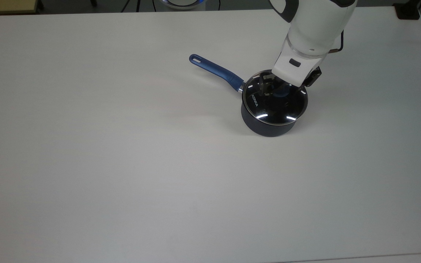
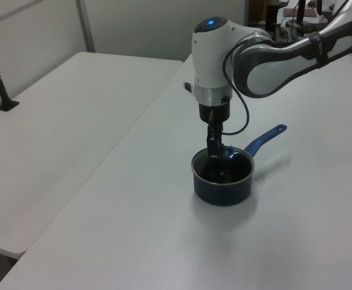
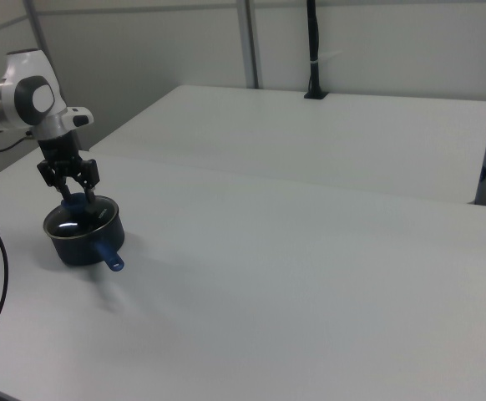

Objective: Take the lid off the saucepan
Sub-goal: 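Lower the gripper onto the blue knob of the glass lid, then close the gripper on the blue knob and lift the lid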

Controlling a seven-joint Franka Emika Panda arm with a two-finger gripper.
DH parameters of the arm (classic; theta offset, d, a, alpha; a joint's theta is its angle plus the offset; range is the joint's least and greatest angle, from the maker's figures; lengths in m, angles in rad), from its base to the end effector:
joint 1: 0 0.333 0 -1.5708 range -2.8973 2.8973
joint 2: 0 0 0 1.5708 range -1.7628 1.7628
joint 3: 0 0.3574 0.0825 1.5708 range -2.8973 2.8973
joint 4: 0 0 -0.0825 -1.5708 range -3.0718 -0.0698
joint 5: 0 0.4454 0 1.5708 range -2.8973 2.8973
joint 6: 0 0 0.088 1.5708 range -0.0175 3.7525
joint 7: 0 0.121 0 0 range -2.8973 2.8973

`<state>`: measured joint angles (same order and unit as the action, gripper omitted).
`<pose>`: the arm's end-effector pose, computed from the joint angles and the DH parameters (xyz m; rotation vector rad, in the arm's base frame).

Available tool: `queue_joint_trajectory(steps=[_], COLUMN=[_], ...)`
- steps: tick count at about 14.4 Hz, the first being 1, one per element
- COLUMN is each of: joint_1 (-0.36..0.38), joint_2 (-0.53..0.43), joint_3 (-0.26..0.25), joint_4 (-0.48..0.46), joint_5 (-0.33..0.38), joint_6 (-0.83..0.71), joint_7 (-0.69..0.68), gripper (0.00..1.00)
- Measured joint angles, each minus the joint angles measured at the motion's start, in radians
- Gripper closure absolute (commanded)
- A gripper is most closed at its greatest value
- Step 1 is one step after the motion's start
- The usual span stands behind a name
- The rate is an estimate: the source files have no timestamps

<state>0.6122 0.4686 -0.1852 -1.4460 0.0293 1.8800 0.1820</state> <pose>0.6859 0.3397 0.4230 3.0556 0.3904 -0.0135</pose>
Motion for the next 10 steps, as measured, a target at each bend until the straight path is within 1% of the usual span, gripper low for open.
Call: queue_joint_trajectory(steps=[3,4,5,6,7,8,9,10], joint_1=[0.001,0.001,0.001,0.002,0.002,0.003,0.003,0.004], joint_2=[-0.003,-0.004,-0.007,-0.012,-0.017,-0.023,-0.028,-0.031], joint_3=[0.0,0.0,0.0,0.0,0.0,0.0,0.0,0.0], joint_4=[0.003,0.004,0.006,0.007,0.008,0.009,0.01,0.01], joint_5=[0.0,0.0,0.0,0.0,0.0,0.0,0.0,0.0], joint_6=[-0.005,-0.012,-0.024,-0.033,-0.045,-0.057,-0.071,-0.089], joint_7=[-0.002,-0.004,-0.009,-0.015,-0.019,-0.022,-0.023,-0.025], gripper=[0.44,0.43,0.4,0.29,0.22,0.2,0.21,0.25])
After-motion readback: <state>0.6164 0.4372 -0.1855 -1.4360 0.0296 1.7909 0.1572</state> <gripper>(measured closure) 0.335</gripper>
